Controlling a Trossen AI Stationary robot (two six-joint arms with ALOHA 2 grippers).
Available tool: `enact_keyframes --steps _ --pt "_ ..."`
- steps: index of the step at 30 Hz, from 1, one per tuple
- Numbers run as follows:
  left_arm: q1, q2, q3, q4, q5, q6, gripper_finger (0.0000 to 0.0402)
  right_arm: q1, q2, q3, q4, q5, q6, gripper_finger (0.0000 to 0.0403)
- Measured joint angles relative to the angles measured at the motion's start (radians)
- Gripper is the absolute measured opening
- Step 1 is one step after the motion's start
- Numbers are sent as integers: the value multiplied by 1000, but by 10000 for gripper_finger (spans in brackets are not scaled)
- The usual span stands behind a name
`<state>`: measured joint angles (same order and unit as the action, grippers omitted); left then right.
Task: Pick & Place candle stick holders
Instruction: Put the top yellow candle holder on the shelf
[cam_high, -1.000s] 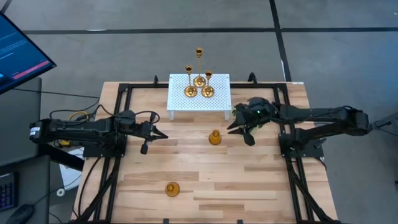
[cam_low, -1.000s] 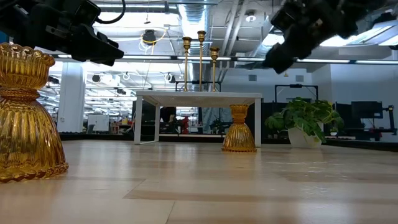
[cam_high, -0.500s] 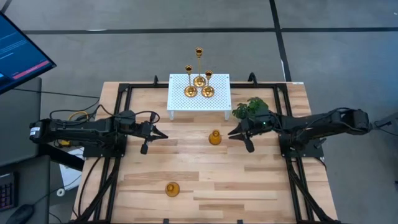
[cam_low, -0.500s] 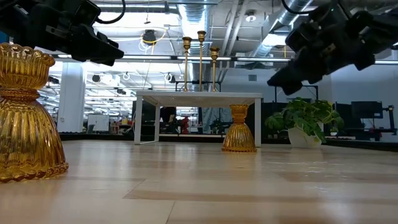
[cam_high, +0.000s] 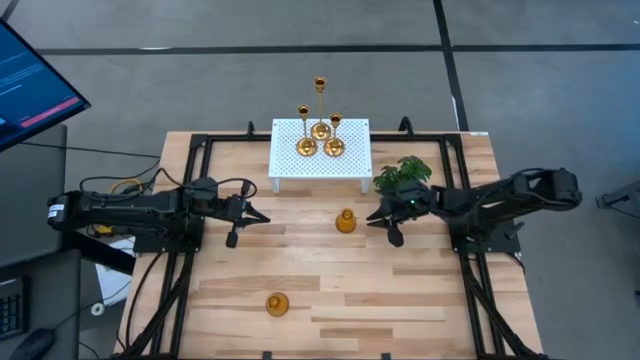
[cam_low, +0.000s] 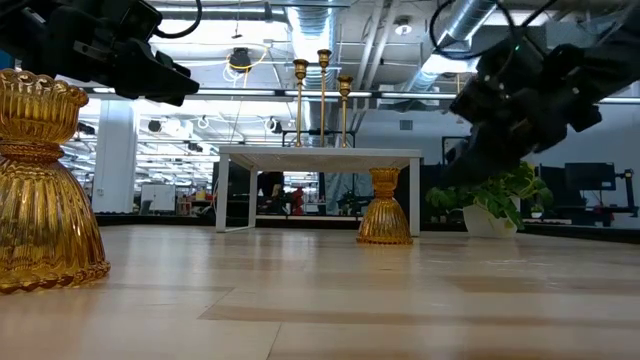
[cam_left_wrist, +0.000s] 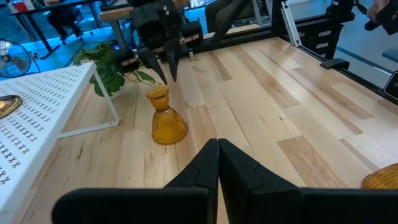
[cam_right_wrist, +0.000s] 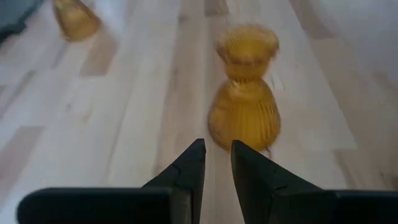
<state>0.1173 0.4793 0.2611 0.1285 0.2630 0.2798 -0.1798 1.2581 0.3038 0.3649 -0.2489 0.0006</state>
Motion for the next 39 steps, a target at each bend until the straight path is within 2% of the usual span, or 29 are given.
enact_keyframes --steps 6,14,18,22,31,35,39 --pt "0 0 0 0 0 0 10 -20 77 0 67 15 27 70" --pt "0 0 0 0 0 0 10 -17 157 1 249 15 25 70" --pt "0 0 0 0 0 0 10 -10 196 13 276 15 21 82" --pt "0 0 0 0 0 0 10 -10 246 46 276 15 35 123" --pt "0 0 0 0 0 0 10 -10 370 137 275 15 104 256" --pt "0 0 0 0 0 0 10 -10 407 171 274 -5 114 281" --pt "0 0 0 -1 0 0 10 -10 417 189 268 -20 114 285"
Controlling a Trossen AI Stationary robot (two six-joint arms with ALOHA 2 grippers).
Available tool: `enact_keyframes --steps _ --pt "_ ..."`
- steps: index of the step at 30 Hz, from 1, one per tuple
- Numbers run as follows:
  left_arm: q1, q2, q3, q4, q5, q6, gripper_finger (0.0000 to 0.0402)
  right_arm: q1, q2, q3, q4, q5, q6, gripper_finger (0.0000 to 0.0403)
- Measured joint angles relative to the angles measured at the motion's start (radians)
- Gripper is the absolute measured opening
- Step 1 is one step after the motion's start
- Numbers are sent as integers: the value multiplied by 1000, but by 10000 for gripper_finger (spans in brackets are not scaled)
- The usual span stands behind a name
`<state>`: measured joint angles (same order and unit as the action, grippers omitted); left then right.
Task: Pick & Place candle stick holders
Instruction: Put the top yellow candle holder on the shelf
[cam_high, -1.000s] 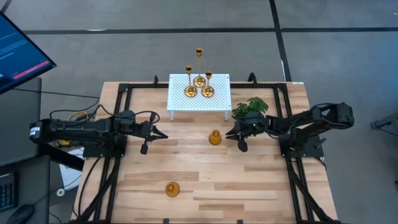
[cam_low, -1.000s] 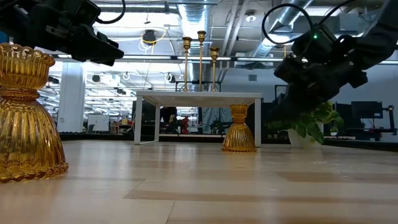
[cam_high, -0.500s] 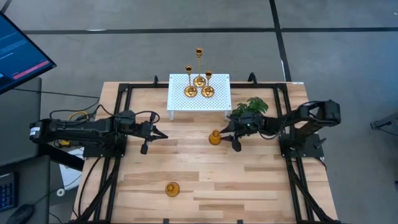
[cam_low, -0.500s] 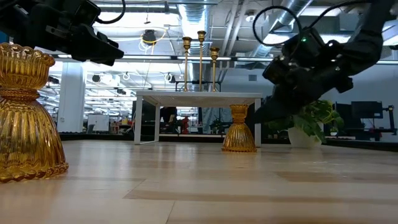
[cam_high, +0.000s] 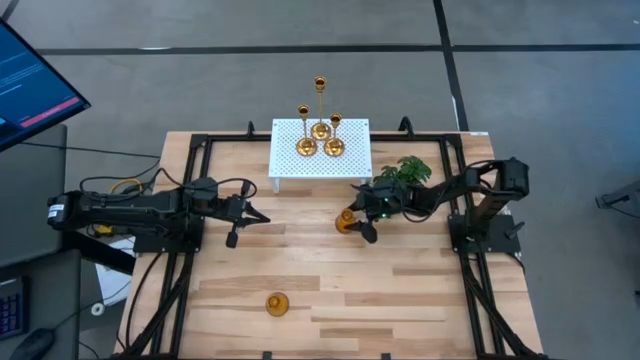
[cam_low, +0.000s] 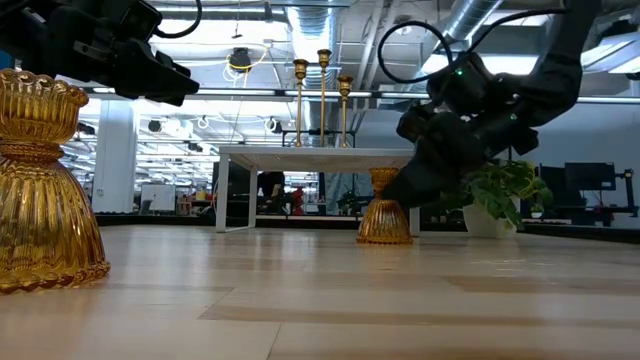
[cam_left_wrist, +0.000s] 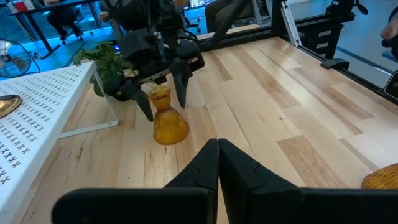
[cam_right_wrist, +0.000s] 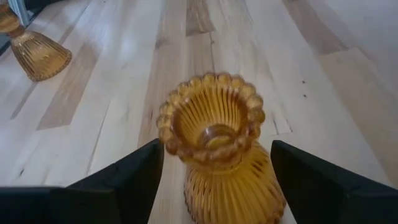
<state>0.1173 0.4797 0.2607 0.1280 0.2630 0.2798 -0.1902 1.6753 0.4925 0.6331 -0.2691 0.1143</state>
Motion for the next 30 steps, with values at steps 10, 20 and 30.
enact_keyframes --steps 10,20,30 --pt "0 0 0 0 0 0 10 0 -3 8 4 1 12 285" --pt "0 0 0 0 0 0 10 0 -4 8 4 7 19 285" --pt "0 0 0 0 0 0 10 0 -4 8 4 8 19 233"
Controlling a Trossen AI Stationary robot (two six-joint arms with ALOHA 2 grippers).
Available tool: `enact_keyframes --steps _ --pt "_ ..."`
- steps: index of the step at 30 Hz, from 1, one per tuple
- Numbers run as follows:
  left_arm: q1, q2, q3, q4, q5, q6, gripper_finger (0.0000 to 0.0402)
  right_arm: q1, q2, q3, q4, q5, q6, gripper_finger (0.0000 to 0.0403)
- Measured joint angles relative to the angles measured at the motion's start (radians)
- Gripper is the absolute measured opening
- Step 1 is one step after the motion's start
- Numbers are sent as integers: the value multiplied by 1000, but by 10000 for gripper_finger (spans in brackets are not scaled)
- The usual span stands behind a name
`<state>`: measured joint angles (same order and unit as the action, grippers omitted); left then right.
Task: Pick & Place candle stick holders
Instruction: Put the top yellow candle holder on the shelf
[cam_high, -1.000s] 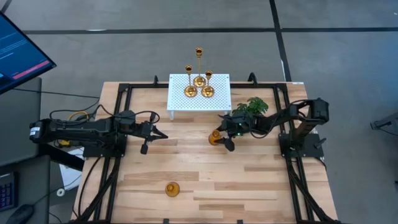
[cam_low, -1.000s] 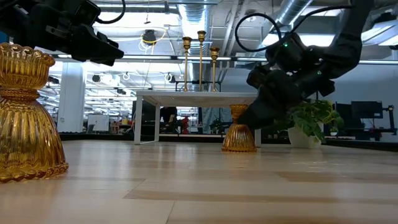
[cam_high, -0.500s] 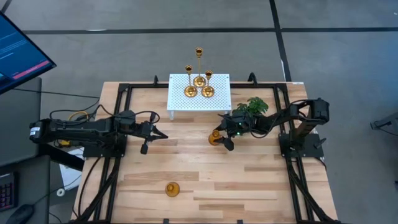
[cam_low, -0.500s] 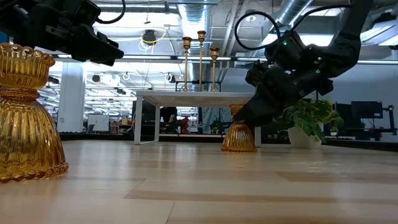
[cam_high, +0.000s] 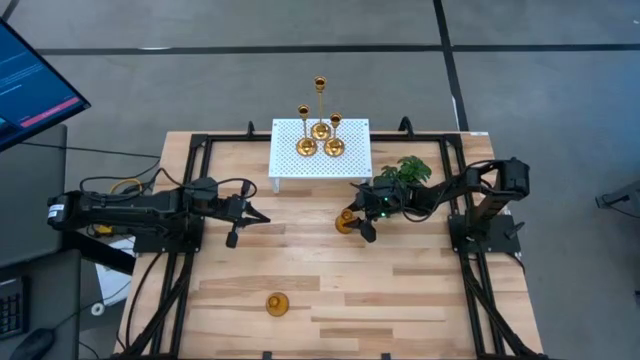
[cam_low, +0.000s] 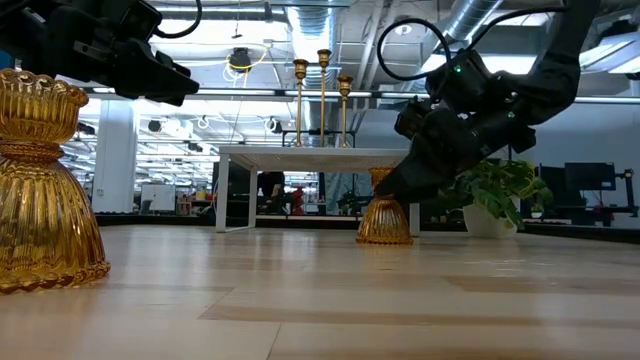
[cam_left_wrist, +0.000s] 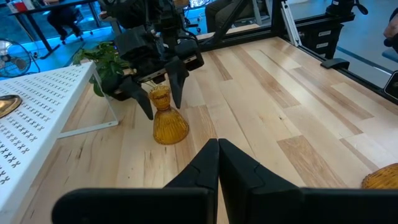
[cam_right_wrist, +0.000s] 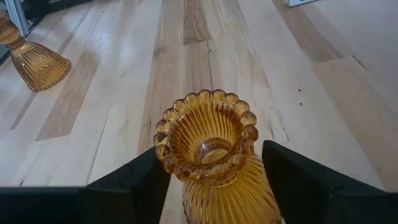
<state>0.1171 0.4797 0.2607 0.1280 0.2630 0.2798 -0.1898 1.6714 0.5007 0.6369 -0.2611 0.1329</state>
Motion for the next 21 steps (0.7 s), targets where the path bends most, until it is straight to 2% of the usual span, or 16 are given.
enact_keyframes --steps 12,16,21 --pt "0 0 0 0 0 0 10 0 -3 2 12 1 -1 125" --pt "0 0 0 0 0 0 10 0 -25 -1 -4 0 0 113" --pt "0 0 0 0 0 0 10 0 -109 -2 -2 0 0 121"
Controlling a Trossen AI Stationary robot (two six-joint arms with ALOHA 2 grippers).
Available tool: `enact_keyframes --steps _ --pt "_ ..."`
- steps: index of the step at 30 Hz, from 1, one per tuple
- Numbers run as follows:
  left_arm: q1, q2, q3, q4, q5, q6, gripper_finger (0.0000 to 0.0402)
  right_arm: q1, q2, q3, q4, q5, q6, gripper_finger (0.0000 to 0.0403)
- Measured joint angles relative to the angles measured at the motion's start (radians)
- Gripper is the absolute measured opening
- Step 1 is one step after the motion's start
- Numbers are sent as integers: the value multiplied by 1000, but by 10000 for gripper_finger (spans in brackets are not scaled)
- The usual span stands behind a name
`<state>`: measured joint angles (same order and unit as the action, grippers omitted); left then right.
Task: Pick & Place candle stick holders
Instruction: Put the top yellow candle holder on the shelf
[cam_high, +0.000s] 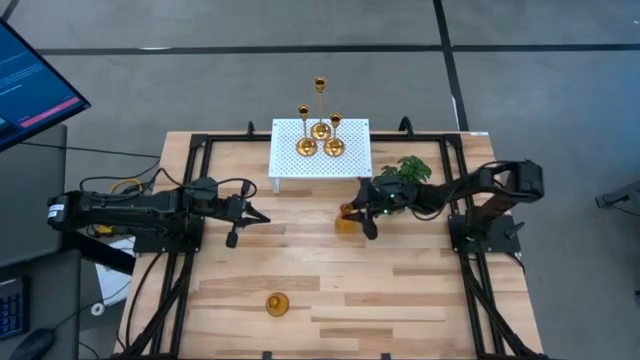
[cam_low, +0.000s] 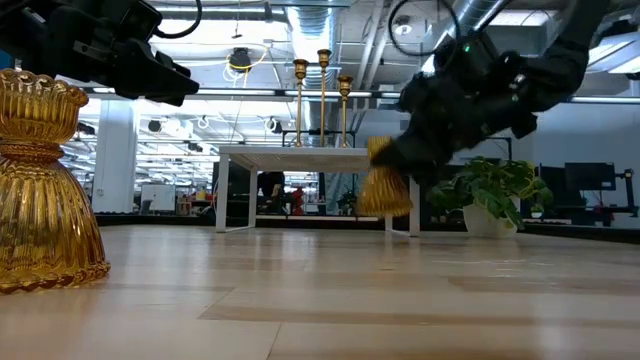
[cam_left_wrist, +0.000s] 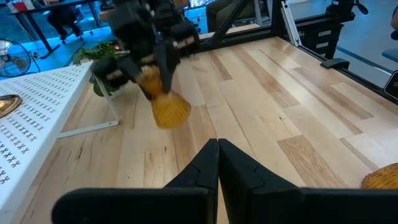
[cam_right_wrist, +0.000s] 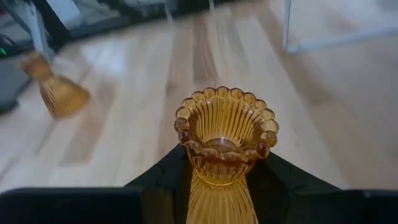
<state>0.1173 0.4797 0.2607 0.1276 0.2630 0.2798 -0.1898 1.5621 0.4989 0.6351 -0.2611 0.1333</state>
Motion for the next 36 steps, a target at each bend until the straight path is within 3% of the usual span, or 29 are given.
enact_keyframes --steps 10,17,21,36 --pt "0 0 0 0 0 0 10 -11 -261 2 -78 7 20 115" --pt "0 0 0 0 0 0 10 -16 -410 121 -371 226 -69 114" --pt "0 0 0 0 0 0 10 -35 -419 195 -416 289 -114 114" --pt "0 0 -1 0 0 0 10 -224 -255 233 -391 291 -53 113"
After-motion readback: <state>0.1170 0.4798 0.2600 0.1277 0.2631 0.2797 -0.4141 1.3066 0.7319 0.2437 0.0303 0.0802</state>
